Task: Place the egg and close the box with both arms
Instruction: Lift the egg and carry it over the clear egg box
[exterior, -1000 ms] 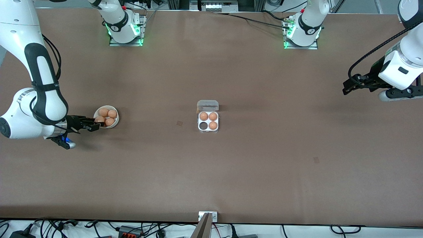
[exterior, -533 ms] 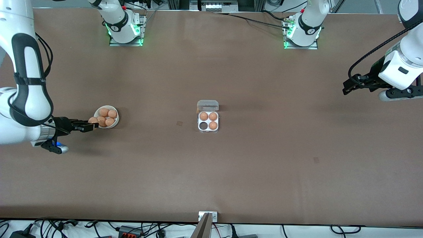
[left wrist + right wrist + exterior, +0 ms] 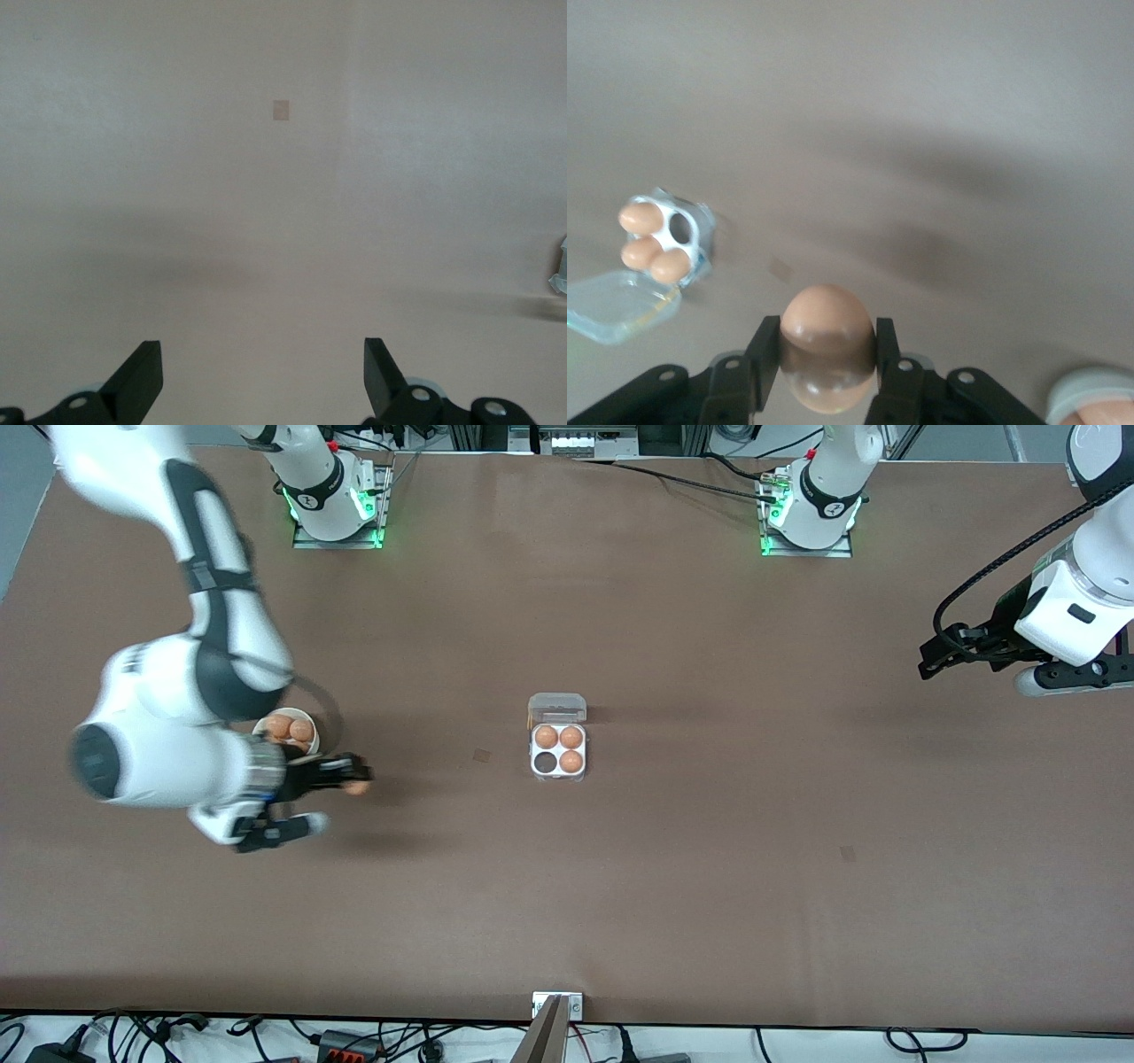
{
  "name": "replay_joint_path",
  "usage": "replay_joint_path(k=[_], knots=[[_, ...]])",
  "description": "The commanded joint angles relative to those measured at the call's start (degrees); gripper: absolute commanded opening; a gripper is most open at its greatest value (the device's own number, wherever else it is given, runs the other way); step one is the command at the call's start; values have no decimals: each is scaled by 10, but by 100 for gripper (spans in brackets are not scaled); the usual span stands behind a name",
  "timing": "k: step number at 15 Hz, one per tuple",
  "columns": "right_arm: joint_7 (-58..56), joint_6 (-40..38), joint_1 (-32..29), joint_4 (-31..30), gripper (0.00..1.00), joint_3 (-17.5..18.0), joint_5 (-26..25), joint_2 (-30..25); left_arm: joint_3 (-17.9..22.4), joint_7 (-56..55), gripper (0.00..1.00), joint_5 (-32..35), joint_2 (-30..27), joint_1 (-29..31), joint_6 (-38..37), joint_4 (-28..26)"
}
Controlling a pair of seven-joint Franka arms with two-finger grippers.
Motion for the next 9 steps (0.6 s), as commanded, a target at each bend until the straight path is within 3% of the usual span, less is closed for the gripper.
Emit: replay_joint_path(k=[1, 9], knots=[[0, 80, 47, -6, 0, -6, -8, 9, -2, 7, 100, 16, -4, 0, 0, 4], [141, 223, 175, -11, 0, -10, -10, 76, -2, 7, 100, 16, -4, 0, 0, 4]])
